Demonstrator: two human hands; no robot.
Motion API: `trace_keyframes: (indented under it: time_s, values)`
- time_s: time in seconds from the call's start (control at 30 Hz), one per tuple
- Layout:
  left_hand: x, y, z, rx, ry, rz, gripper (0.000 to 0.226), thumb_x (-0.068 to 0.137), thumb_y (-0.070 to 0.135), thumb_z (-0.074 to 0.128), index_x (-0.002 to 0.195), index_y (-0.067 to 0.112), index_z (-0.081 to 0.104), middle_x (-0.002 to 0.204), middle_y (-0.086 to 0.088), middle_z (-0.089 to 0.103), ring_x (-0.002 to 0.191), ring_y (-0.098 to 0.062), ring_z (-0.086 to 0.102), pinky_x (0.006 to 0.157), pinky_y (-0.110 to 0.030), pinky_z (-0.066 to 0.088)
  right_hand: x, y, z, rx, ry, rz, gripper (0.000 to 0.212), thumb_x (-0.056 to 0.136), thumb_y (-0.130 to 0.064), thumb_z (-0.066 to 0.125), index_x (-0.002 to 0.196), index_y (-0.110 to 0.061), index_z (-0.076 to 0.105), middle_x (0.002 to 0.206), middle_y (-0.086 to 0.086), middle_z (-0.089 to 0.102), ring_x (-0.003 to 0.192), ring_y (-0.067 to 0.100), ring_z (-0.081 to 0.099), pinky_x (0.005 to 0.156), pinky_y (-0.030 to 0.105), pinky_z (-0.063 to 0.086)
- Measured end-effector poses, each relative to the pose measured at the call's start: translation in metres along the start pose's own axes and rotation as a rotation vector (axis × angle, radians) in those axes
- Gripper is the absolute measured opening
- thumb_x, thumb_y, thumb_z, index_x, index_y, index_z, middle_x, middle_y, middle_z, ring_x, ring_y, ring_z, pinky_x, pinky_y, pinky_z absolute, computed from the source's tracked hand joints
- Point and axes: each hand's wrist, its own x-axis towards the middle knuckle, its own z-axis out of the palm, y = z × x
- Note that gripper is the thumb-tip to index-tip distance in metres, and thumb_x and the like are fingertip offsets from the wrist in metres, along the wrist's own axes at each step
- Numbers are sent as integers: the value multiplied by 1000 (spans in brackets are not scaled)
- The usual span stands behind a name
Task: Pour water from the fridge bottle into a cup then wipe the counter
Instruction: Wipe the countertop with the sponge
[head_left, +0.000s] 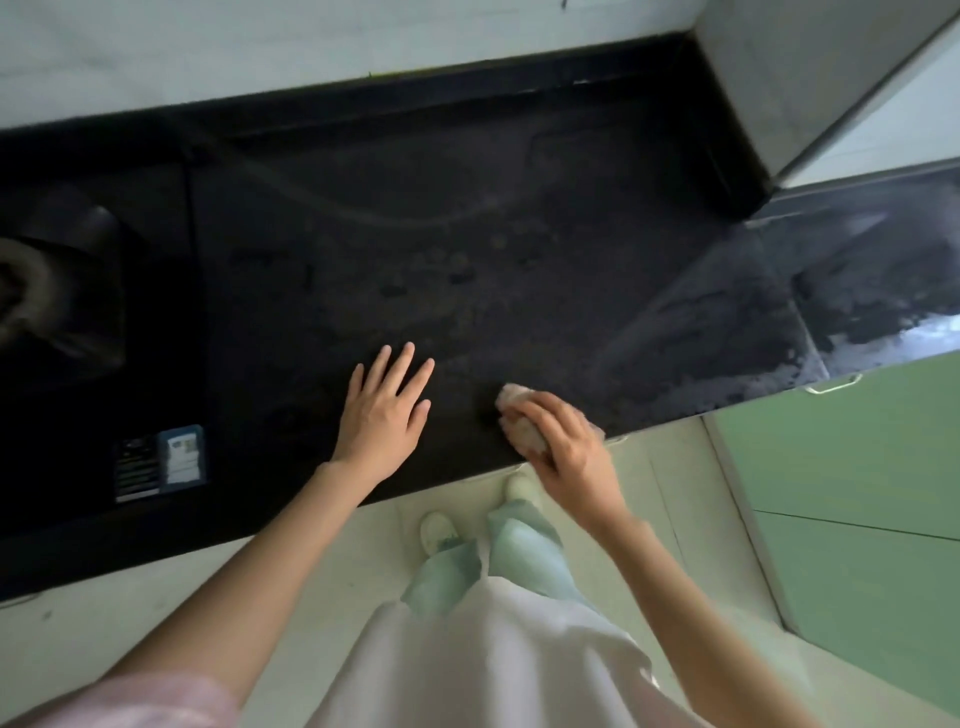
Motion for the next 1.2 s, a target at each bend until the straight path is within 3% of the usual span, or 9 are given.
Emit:
trace_keyframes:
  time_s: [0.2,0.27,0.4,0.57,0.67,0.83,0.9,1.03,1.2]
  values:
    - [0,-1,6,26,-6,-11,52,96,31,52,145,20,39,155,-10,31,142,-35,27,111,-56,27,81,88,-47,-100,151,418,47,85,-25,66,129,-23,50,133,3,49,116,29,51,84,51,50]
    - [0,-2,6,44,-9,-9,52,96,32,49,146,21,37,155,-10,30,143,-35,27,112,-55,26,129,87,-44,-88,158,443,48,86,-25,65,131,-23,49,133,4,48,116,30,50,84,51,49]
    - [0,2,4,81,-23,-27,52,97,34,46,146,22,36,155,-9,30,143,-33,26,113,-53,24,173,35,-6,-25,62,155,46,85,-17,67,129,-18,54,130,8,52,112,31,54,87,44,50]
    - [-1,5,1,66,-42,-57,53,98,35,42,148,24,32,158,-6,23,146,-30,19,116,-50,19,107,14,10,-20,-124,-187,44,90,-20,63,132,-17,52,136,5,49,121,25,50,96,38,47]
    - [-1,4,-1,68,-57,-60,53,98,37,39,149,25,30,159,-5,22,147,-28,17,117,-49,18,95,53,-19,-36,-70,-168,42,92,-22,63,132,-21,53,135,0,50,118,21,52,90,33,46]
    - [0,4,0,97,-69,-71,53,98,38,38,149,26,29,159,-4,22,147,-26,17,116,-48,19,176,109,-46,-89,64,172,47,85,-22,65,129,-24,51,130,4,51,113,29,52,79,50,52]
    - [-1,4,-1,103,-71,-71,53,98,38,40,148,26,29,158,-4,22,146,-27,17,116,-48,19,214,99,-35,-79,65,229,47,85,-22,64,131,-23,52,131,5,50,115,30,51,82,49,50]
    - [0,6,-2,106,-78,-81,54,97,38,40,148,27,28,159,-4,20,146,-26,15,116,-47,16,238,48,11,-50,-19,27,46,83,-19,65,128,-17,55,128,10,53,110,33,54,85,45,51]
    - [-1,9,-5,72,-78,-104,54,97,37,41,148,27,28,160,-4,18,147,-25,11,117,-46,13,170,33,12,-18,-192,-292,47,88,-20,66,133,-17,51,136,6,49,119,28,51,89,40,49]
